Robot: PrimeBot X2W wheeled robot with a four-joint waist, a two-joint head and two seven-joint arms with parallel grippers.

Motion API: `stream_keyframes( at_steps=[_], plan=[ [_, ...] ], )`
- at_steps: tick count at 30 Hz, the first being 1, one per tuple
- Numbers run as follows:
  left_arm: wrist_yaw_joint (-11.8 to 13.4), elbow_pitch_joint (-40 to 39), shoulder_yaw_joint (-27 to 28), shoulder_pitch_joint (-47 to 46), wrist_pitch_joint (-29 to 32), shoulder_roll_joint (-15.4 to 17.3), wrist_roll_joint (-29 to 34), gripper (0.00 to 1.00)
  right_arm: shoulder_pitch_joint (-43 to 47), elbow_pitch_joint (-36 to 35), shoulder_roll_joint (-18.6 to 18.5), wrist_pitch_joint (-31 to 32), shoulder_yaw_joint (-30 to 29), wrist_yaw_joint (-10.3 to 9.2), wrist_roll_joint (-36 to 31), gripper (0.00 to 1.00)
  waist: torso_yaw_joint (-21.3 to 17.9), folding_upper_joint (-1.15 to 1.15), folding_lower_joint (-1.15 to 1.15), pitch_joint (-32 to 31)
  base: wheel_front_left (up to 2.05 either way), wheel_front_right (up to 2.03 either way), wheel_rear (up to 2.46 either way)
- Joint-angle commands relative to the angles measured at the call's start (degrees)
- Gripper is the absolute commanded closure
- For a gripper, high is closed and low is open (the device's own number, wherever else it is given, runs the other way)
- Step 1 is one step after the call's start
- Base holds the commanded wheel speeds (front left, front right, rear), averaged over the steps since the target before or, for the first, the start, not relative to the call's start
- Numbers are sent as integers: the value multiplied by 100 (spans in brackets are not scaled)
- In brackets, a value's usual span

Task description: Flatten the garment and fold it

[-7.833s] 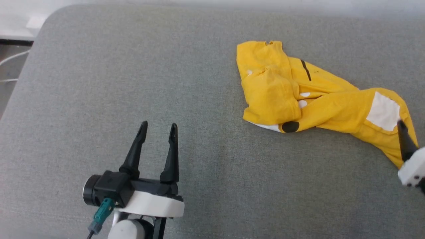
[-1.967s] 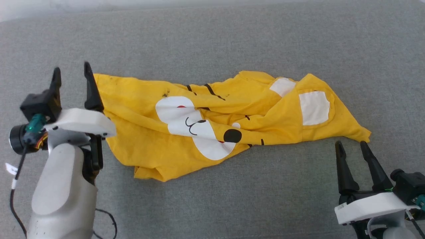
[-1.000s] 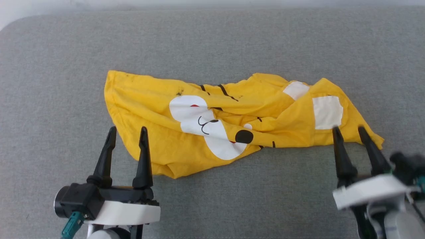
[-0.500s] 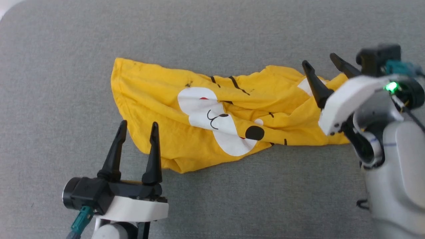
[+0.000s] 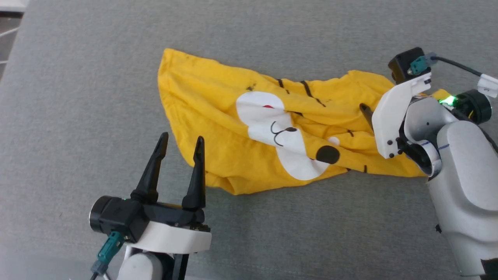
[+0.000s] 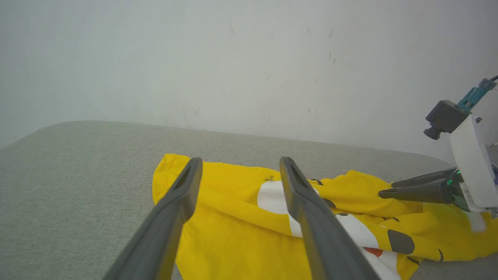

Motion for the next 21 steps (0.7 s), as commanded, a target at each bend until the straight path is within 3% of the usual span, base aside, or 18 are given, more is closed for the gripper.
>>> stream_keyframes(
  at_steps=[1,4,5,6,7,15,21],
  plan=[
    [37,22,-23,-93,-27,-20,-34,0,-84,80,-3,-16,12,-5,-40,0,142,0,-1,69,0,0,0],
    [50,57,-70,-121,-27,-21,-64,0,-119,392,10,-112,19,-5,-156,0,258,0,-1,81,0,0,0],
    [55,68,-81,-129,-27,-21,-78,0,-131,497,23,-170,-20,-5,-204,19,288,0,-1,81,0,0,0],
    [63,78,-93,-138,-27,-21,-90,0,-145,596,20,-231,-32,-5,-276,65,318,0,-1,79,0,0,0],
    [73,84,-104,-144,-27,-21,-105,0,-161,687,25,-311,-72,-5,-333,100,341,0,-1,76,0,0,0],
    [143,154,-173,-92,-27,-21,-151,0,-496,1076,118,-1031,-165,-5,-546,100,393,0,-1,-83,0,0,0],
    [165,150,-224,-100,-27,-21,-190,0,-871,1080,402,-1532,618,-5,-253,100,395,0,-1,-167,0,0,0]
  ],
)
